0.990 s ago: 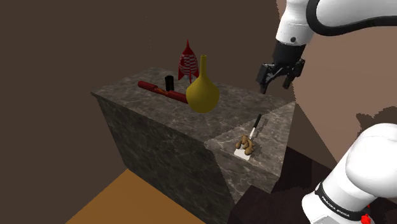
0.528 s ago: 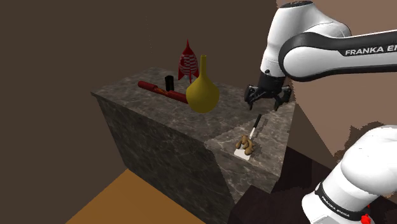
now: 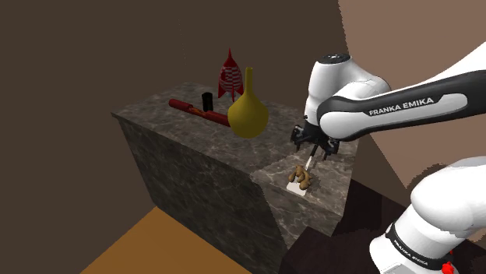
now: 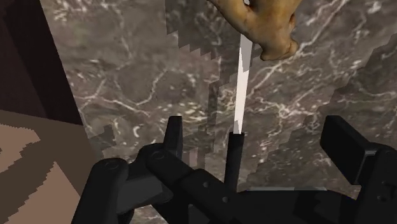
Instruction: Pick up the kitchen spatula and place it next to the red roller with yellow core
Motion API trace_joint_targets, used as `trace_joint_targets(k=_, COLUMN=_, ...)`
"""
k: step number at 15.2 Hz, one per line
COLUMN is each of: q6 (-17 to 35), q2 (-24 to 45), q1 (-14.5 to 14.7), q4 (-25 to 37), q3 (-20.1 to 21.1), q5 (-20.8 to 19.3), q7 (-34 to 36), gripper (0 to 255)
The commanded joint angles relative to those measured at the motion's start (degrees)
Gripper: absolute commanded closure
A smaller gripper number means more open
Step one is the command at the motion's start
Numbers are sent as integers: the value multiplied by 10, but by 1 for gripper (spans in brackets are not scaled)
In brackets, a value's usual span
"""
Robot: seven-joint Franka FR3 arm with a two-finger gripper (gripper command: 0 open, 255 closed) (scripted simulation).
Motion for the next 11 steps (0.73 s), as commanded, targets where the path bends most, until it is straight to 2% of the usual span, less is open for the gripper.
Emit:
trace_joint_targets(k=1, q6=27, q2=16, q1=-9, q4=-9, q3=11, q5=0, q7=18, gripper=0)
trace_joint_targets(k=7, q6=87, q2=56, q1=-23, q4=-31, q3=24, q5=-6, q7=25, gripper=0)
trace_joint_targets(k=11, q6=87, q2=56, q1=-23, q4=-31, q3=24, q5=-6, q7=25, gripper=0)
